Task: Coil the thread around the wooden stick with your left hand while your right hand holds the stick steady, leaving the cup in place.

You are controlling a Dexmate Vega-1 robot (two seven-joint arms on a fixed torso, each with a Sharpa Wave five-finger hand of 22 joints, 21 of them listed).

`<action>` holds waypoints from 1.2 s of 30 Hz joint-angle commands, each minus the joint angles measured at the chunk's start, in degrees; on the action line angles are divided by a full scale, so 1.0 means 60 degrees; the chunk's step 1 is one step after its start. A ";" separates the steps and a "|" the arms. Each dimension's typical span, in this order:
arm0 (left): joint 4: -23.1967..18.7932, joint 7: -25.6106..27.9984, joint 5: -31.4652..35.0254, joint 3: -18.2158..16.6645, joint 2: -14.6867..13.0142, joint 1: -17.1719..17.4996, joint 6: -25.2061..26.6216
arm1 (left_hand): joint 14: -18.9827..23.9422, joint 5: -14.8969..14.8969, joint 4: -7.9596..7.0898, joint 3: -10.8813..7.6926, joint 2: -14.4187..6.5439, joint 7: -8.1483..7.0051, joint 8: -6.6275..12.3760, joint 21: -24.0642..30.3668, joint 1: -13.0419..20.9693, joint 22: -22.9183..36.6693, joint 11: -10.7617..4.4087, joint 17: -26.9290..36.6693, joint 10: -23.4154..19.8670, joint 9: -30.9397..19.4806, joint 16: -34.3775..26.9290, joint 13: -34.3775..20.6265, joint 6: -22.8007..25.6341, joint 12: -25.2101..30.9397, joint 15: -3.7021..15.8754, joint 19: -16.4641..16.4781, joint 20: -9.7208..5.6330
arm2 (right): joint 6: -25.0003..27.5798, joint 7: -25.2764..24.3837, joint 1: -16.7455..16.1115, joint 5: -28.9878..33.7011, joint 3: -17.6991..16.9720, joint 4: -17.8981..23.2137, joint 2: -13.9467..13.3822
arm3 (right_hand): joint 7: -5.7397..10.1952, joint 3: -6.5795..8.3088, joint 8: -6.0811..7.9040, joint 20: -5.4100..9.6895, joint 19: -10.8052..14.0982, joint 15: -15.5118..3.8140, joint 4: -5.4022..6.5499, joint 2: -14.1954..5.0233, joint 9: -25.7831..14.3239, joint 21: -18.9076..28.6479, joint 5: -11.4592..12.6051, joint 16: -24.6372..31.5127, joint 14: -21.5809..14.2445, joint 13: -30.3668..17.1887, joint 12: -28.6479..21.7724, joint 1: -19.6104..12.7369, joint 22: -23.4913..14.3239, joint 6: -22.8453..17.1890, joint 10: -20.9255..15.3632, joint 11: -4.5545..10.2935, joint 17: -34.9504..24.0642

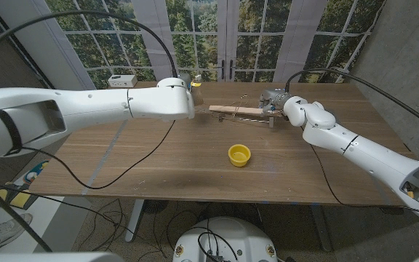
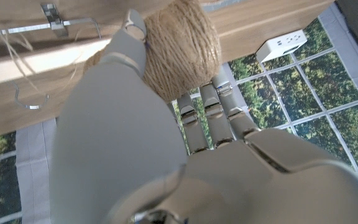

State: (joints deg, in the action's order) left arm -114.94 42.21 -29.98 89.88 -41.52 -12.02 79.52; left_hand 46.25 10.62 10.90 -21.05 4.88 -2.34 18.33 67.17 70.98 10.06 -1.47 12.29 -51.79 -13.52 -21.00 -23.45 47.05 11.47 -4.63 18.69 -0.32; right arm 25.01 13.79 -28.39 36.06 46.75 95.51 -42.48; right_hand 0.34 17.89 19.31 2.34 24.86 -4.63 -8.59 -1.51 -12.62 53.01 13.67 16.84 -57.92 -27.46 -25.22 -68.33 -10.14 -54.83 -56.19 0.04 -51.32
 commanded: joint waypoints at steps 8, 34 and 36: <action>0.0765 0.0153 -0.1875 0.1557 0.0450 -0.0989 0.0078 | 0.2407 0.0017 -0.0269 -0.0284 -0.1927 -0.0152 -0.0027 0.0014 0.1744 0.0014 -0.0868 0.3874 -0.0809 -0.0125 0.0012 -0.1755 0.2382 0.0013 0.3062 -0.0009 -0.0010 | 0.0132 0.0228 0.0413 0.0060 0.0349 -0.0256 0.0177 | 0.0820 0.0128 0.0060 0.0358 -0.0053 -0.1404 0.0039 -0.0870 -0.0114 0.0060 -0.0016 -0.0031 -0.0672 -0.0041 -0.0019 -0.0839 -0.0018 -0.0745 -0.0690 0.0791 -0.0052; 0.1096 -0.0173 -0.1867 0.2343 0.0857 -0.1801 0.0078 | -0.4953 0.0156 -0.1053 0.1778 -0.0857 -0.0949 -0.1466 -0.2057 -0.1720 -0.0029 -0.0368 0.0767 0.5623 0.0408 0.1781 0.0286 -0.5292 -0.0239 0.1292 -0.2923 0.1100 | 0.0925 0.0919 0.0938 0.0542 0.0838 -0.0679 0.0388 | 0.1549 -0.0359 -0.1551 -0.0272 -0.1089 -0.0878 0.0340 0.0155 0.0125 -0.0668 0.0462 -0.1149 0.5253 0.0801 0.2406 0.0435 0.0020 0.5214 0.5534 0.0813 0.2548; 0.1071 -0.0033 -0.1942 0.2338 0.0846 -0.1829 0.0078 | -0.5212 0.0179 -0.1094 0.1877 -0.0858 -0.0869 -0.1453 -0.2207 -0.1871 -0.0028 -0.0310 0.0630 0.5931 0.0430 0.1772 0.0395 -0.5655 -0.0225 0.1142 -0.3054 0.1160 | 0.1006 0.1058 0.1005 0.0513 0.0852 -0.0720 0.0405 | 0.1577 -0.0530 -0.1555 -0.0292 -0.1173 -0.0752 0.0476 0.0272 0.0143 -0.0762 0.0555 -0.1107 0.5662 0.0872 0.2448 0.0766 0.0018 0.5683 0.5885 0.0808 0.2685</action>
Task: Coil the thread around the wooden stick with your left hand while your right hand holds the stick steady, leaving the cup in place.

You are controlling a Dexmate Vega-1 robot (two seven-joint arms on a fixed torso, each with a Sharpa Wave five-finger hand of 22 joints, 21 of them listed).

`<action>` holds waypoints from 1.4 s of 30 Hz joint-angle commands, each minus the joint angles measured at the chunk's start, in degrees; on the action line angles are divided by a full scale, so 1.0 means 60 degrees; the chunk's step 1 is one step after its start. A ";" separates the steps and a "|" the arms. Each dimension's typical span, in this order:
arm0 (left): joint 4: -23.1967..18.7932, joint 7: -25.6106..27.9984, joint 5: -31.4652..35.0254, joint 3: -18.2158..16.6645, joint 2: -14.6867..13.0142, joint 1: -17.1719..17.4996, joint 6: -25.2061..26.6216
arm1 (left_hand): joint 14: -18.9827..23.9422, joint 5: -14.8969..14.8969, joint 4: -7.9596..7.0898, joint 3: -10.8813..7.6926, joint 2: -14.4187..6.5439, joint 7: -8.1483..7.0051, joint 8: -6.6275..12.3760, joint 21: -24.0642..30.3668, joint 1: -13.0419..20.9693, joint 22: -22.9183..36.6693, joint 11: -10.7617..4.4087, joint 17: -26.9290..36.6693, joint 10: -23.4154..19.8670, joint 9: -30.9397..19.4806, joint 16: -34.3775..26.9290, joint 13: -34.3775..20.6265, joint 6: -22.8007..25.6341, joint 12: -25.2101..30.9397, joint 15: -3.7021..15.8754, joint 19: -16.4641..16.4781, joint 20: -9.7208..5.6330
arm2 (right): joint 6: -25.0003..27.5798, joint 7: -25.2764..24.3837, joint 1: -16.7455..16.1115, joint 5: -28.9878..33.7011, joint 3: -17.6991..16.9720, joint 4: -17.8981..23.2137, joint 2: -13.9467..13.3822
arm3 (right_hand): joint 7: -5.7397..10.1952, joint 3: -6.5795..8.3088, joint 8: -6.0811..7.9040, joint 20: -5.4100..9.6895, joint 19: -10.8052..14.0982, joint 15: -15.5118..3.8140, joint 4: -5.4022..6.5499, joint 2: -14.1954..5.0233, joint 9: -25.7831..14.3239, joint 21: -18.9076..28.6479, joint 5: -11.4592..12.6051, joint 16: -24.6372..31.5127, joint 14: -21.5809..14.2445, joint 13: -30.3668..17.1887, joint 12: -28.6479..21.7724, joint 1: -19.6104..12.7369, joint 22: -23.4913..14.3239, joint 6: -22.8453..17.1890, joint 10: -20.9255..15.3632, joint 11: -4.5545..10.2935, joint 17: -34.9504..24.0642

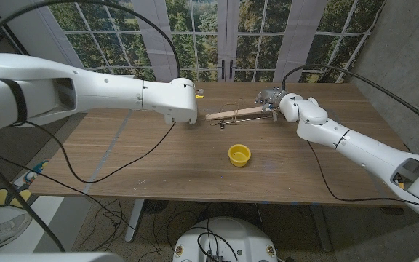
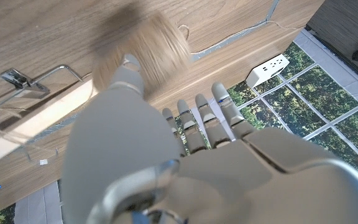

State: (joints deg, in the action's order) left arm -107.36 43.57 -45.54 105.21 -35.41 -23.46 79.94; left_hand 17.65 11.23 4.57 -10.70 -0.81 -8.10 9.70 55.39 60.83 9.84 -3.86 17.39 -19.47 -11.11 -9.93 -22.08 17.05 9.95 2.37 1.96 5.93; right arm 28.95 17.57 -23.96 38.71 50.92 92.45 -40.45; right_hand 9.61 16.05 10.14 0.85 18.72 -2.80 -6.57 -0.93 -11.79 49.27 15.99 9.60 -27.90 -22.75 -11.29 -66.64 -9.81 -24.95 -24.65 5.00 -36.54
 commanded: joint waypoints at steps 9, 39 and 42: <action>-0.0919 0.0386 0.2121 -0.1610 -0.0944 0.1439 -0.0002 | -0.1044 0.0167 -0.0208 0.0386 -0.0016 0.0235 0.0053 -0.0651 -0.0647 0.0015 -0.0098 -0.0563 0.1330 0.0068 -0.0122 0.0470 -0.1407 0.0095 -0.0257 -0.0557 0.0192 | -0.0291 -0.0380 -0.0099 -0.1183 -0.0659 -0.0289 -0.0045 | 0.0020 -0.1708 0.0229 0.0185 -0.0754 -0.1062 0.1209 0.0830 0.0037 -0.0701 0.0273 0.0419 0.1467 0.0384 -0.0051 0.2797 -0.0074 0.1166 0.1142 -0.0079 0.0578; 0.0649 -0.2296 0.4673 -1.1764 -0.1277 1.0825 -1.2819 | -0.2239 -0.0059 -0.1799 -0.0260 -0.1769 0.0538 0.0045 -0.1808 -0.3125 0.0024 0.0562 -0.1022 0.2305 0.0144 -0.0075 0.1488 -0.2214 0.0083 -0.0466 -0.1228 -0.0613 | -0.8789 -0.2446 -0.1147 -0.8338 -0.3386 -0.5103 0.1464 | -0.0555 -0.2516 0.0029 -0.0420 -0.1351 0.0388 0.2610 -0.0796 0.0111 -0.2026 -0.0169 0.0067 0.3138 0.1304 0.0156 0.6106 0.0014 0.2418 0.2661 -0.1148 0.1949; 0.0973 -0.2661 0.4802 -1.2072 -0.1022 1.1040 -1.3328 | -0.2516 -0.0003 -0.2144 -0.0354 -0.1802 0.0693 0.0025 -0.1963 -0.3576 0.0033 0.0608 -0.1042 0.2534 0.0153 -0.0083 0.1615 -0.2458 0.0088 -0.0487 -0.1405 -0.0756 | -0.9276 -0.2298 -0.1223 -0.8959 -0.3588 -0.5445 0.1731 | -0.0524 -0.2595 0.0050 -0.0273 -0.1358 0.0282 0.2631 -0.0771 0.0119 -0.2102 -0.0177 0.0067 0.3290 0.1368 0.0136 0.6282 0.0021 0.2441 0.2678 -0.1164 0.2044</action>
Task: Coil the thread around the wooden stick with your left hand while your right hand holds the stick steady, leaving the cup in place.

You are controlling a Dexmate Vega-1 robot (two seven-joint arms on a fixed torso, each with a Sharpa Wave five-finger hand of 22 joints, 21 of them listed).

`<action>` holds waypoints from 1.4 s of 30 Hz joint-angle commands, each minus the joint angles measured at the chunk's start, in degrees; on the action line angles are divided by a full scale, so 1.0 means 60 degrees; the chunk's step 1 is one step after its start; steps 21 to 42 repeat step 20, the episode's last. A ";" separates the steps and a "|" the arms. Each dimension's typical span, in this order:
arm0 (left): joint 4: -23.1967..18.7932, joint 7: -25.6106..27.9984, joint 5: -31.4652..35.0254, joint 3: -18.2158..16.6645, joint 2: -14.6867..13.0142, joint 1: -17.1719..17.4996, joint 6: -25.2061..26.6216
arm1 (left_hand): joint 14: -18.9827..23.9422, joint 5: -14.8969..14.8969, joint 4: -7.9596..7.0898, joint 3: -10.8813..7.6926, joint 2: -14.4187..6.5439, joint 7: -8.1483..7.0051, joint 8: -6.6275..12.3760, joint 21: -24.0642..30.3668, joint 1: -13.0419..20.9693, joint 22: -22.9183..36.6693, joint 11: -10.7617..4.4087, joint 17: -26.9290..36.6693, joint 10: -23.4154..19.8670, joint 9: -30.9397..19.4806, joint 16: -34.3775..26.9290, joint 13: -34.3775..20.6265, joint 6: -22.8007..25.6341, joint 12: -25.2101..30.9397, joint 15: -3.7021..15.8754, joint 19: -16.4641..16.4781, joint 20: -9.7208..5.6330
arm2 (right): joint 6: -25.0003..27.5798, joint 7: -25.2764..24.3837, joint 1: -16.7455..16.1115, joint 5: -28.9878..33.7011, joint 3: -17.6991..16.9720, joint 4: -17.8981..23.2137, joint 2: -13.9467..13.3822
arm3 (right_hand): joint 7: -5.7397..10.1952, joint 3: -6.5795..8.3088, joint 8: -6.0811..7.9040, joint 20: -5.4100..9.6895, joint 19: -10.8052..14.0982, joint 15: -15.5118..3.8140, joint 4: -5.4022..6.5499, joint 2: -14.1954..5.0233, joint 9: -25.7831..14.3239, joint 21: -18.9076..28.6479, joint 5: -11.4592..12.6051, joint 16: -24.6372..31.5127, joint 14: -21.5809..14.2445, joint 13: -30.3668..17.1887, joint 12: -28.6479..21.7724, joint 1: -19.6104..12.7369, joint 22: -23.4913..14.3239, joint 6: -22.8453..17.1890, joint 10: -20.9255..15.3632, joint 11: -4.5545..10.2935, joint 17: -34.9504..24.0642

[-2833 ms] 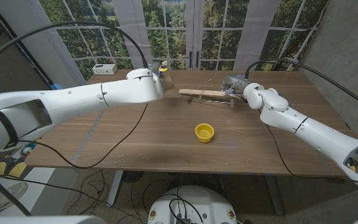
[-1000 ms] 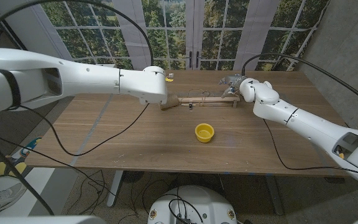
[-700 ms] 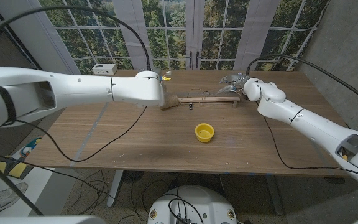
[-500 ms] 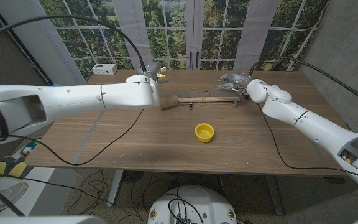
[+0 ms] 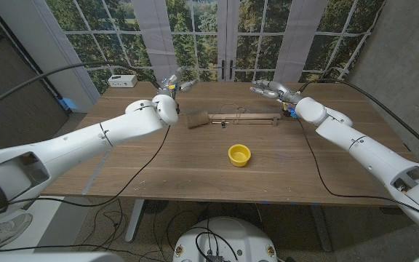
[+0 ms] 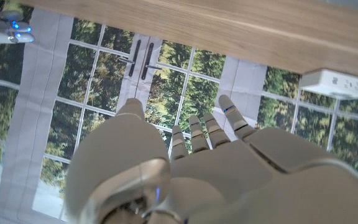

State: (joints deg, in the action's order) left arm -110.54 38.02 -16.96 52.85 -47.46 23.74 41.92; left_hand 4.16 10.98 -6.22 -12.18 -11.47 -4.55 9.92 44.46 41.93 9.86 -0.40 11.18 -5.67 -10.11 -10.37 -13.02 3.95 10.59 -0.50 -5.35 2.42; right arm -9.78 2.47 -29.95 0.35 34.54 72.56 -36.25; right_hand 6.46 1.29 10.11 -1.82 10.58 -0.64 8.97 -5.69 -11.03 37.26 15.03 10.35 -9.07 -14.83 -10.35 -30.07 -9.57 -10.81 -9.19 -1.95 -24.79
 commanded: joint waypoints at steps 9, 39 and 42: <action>0.2670 -0.3497 -0.0606 -0.4169 0.1687 0.3417 -0.8759 | -0.0617 0.0167 -0.0812 0.0178 0.0172 0.0223 0.0056 -0.0411 -0.1782 0.0047 0.0024 -0.0059 0.0496 0.0000 -0.0036 0.0297 -0.0372 0.0029 0.0013 -0.0421 -0.0331 | -0.2954 0.0049 -0.0740 -0.3676 -0.1326 -0.1875 0.1345 | -0.0076 -0.0372 0.0173 0.0095 -0.0191 0.0034 0.0104 0.0048 0.0014 -0.0375 -0.0011 0.0040 0.0259 0.0224 -0.0130 0.0743 -0.0013 -0.0189 -0.0090 -0.0111 0.0347; 0.2825 -0.3248 0.0103 -0.4455 0.1865 0.4012 -0.8342 | -0.0776 0.0261 -0.0789 0.0398 0.0211 0.0279 0.0037 -0.0540 -0.2469 0.0046 0.0050 -0.0087 0.0657 0.0006 -0.0036 0.0352 -0.0452 0.0029 0.0022 -0.0476 -0.0351 | -0.2538 -0.0926 -0.1391 -0.3662 -0.1373 -0.1016 0.1539 | -0.0168 -0.0538 0.0221 -0.0420 -0.0685 -0.0037 0.0038 -0.0001 0.0038 -0.0829 0.0059 0.0131 0.0086 0.0414 -0.0195 0.1173 -0.0018 -0.0429 -0.0332 -0.0112 0.0726; 0.2825 -0.3248 0.0103 -0.4455 0.1865 0.4012 -0.8342 | -0.0776 0.0261 -0.0789 0.0398 0.0211 0.0279 0.0037 -0.0540 -0.2469 0.0046 0.0050 -0.0087 0.0657 0.0006 -0.0036 0.0352 -0.0452 0.0029 0.0022 -0.0476 -0.0351 | -0.2538 -0.0926 -0.1391 -0.3662 -0.1373 -0.1016 0.1539 | -0.0168 -0.0538 0.0221 -0.0420 -0.0685 -0.0037 0.0038 -0.0001 0.0038 -0.0829 0.0059 0.0131 0.0086 0.0414 -0.0195 0.1173 -0.0018 -0.0429 -0.0332 -0.0112 0.0726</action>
